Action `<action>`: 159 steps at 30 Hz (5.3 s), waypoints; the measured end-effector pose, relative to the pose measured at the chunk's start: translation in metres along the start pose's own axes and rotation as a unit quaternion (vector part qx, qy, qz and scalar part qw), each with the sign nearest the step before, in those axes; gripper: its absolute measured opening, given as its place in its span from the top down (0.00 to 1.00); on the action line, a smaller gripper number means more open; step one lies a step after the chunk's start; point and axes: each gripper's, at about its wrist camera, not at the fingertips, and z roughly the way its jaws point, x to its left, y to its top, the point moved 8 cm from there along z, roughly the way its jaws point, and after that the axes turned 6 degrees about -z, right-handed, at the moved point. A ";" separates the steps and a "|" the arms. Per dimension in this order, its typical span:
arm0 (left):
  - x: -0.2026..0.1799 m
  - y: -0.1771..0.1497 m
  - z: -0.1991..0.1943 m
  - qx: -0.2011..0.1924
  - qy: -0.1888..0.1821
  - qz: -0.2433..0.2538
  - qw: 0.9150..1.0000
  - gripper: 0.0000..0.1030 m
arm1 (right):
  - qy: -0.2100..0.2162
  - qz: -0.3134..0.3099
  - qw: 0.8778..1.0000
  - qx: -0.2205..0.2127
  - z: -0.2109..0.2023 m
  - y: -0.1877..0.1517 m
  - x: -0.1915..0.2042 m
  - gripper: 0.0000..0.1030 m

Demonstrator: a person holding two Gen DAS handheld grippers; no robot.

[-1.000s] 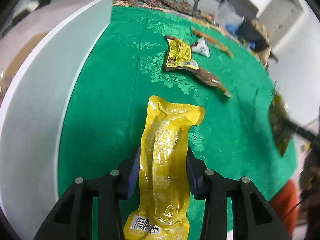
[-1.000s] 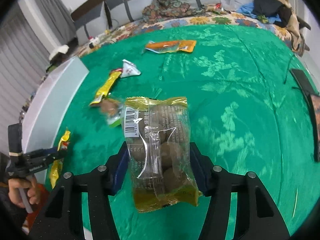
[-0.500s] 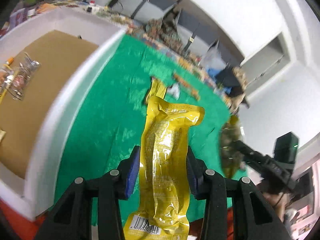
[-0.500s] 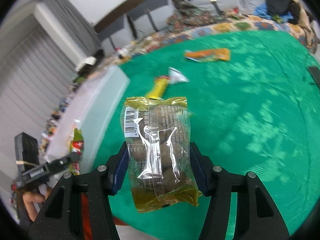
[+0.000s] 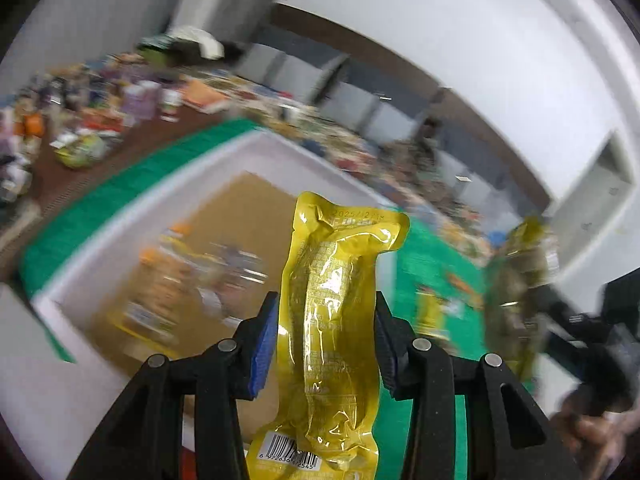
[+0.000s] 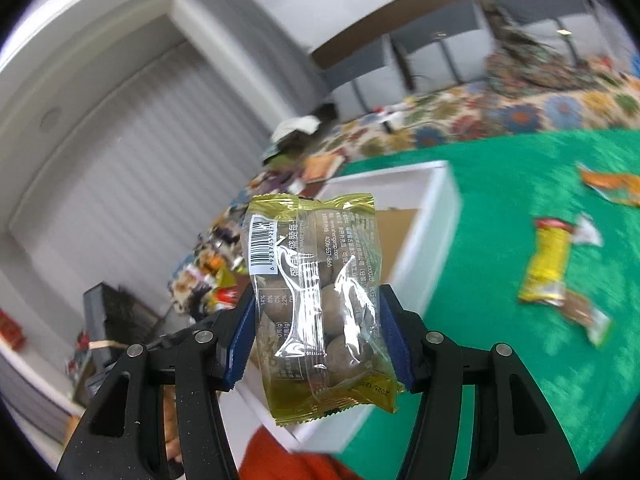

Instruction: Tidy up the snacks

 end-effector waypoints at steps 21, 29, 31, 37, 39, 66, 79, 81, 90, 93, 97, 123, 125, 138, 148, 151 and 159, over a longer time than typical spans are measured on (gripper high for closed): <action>-0.113 -0.116 0.051 0.057 -0.036 0.107 0.992 0.01 | -0.314 -0.101 0.942 0.070 -0.031 -0.113 -0.199 0.28; -0.189 -0.231 0.142 0.187 -0.038 0.142 0.971 0.01 | -0.441 -0.021 0.893 0.081 -0.136 -0.152 -0.341 0.28; -0.186 -0.245 0.171 0.202 -0.001 0.152 0.968 0.01 | -0.448 0.004 0.890 0.083 -0.149 -0.157 -0.363 0.28; -0.186 -0.240 0.215 0.166 0.055 0.185 0.967 0.01 | -0.439 0.046 0.895 0.066 -0.168 -0.172 -0.386 0.22; -0.185 -0.234 0.227 0.150 0.068 0.200 0.966 0.01 | -0.440 0.041 0.894 0.072 -0.162 -0.170 -0.387 0.19; -0.178 -0.223 0.245 0.108 0.077 0.238 0.962 0.00 | -0.439 0.039 0.895 0.073 -0.162 -0.173 -0.384 0.17; -0.179 -0.223 0.245 0.109 0.077 0.238 0.962 0.00 | -0.439 0.039 0.895 0.072 -0.161 -0.173 -0.384 0.16; -0.179 -0.223 0.245 0.109 0.077 0.238 0.962 0.00 | -0.438 0.039 0.895 0.072 -0.160 -0.174 -0.382 0.16; -0.173 -0.218 0.245 0.127 0.059 0.276 0.951 0.00 | -0.439 0.039 0.895 0.072 -0.160 -0.174 -0.382 0.16; -0.159 -0.208 0.243 0.119 0.056 0.259 0.957 0.00 | -0.437 0.039 0.896 0.073 -0.160 -0.174 -0.382 0.15; -0.158 -0.207 0.244 0.115 0.063 0.256 0.958 0.00 | -0.433 0.036 0.897 0.076 -0.157 -0.176 -0.377 0.12; -0.157 -0.206 0.244 0.115 0.064 0.254 0.958 0.00 | -0.231 -0.168 0.928 0.240 0.052 -0.092 -0.273 0.56; -0.158 -0.205 0.244 0.115 0.064 0.254 0.958 0.00 | -0.216 -0.135 0.937 0.241 0.032 -0.098 -0.274 0.57; -0.157 -0.205 0.244 0.116 0.064 0.254 0.958 0.00 | -0.200 0.186 0.958 0.086 -0.151 -0.131 -0.379 0.37; -0.158 -0.205 0.245 0.116 0.064 0.254 0.958 0.00 | -0.388 0.085 0.917 0.043 -0.204 -0.170 -0.381 0.32; -0.158 -0.204 0.244 0.115 0.066 0.253 0.958 0.00 | -0.422 0.040 0.902 0.080 -0.198 -0.180 -0.380 0.31; -0.204 -0.186 0.259 0.215 0.015 0.220 0.951 0.01 | -0.424 0.023 0.902 0.078 -0.205 -0.186 -0.389 0.18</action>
